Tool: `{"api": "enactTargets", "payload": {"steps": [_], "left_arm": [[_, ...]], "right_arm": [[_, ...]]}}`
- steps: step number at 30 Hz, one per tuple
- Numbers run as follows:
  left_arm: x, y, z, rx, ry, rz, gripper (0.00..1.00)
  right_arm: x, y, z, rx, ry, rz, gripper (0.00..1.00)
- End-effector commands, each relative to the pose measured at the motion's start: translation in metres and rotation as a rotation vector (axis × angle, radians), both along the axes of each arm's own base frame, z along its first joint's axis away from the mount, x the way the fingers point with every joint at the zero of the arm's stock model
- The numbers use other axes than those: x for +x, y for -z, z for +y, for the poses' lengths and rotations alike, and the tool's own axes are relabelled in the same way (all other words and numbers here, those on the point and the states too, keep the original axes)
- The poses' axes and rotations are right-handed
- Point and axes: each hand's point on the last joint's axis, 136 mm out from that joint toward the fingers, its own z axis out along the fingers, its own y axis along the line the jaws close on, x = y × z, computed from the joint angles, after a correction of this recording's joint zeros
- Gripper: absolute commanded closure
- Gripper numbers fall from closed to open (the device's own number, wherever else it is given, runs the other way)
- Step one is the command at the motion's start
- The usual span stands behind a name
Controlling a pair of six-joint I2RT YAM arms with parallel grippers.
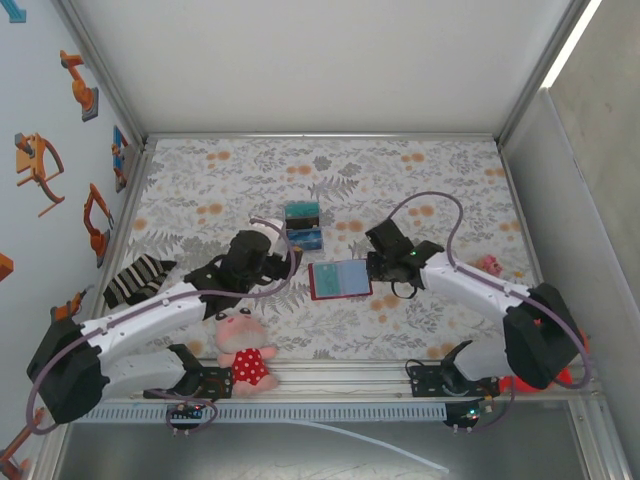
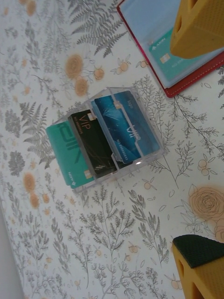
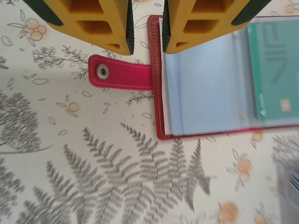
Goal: Take the credit cards out of the card holder
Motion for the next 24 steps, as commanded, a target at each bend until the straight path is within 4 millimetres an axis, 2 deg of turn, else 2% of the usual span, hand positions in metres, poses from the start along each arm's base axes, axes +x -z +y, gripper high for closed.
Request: {"api": "enactTargets", "payload": {"steps": [1,4,7,15,19,24], "left_arm": [[0.003,0.003,-0.007,0.032,-0.007,-0.005,0.03],[0.002,0.021,-0.016,0.064,0.001,0.029,0.03],[0.001,0.037,-0.022,0.08,0.003,0.062,0.03],[-0.002,0.07,-0.032,0.09,0.002,0.128,0.03],[-0.002,0.081,-0.039,0.09,0.016,0.129,0.03],[-0.004,0.096,-0.045,0.126,0.031,0.147,0.03]], "right_arm": [[0.0,-0.013,0.002,0.079,0.019,-0.023,0.76],[-0.001,-0.021,0.017,0.157,-0.026,-0.026,0.76],[-0.003,-0.022,0.04,0.253,-0.087,0.005,0.78],[-0.006,0.001,0.079,0.392,-0.175,0.124,0.81],[-0.008,0.013,0.09,0.423,-0.201,0.174,0.88],[-0.01,0.028,0.095,0.436,-0.2,0.218,0.87]]}}
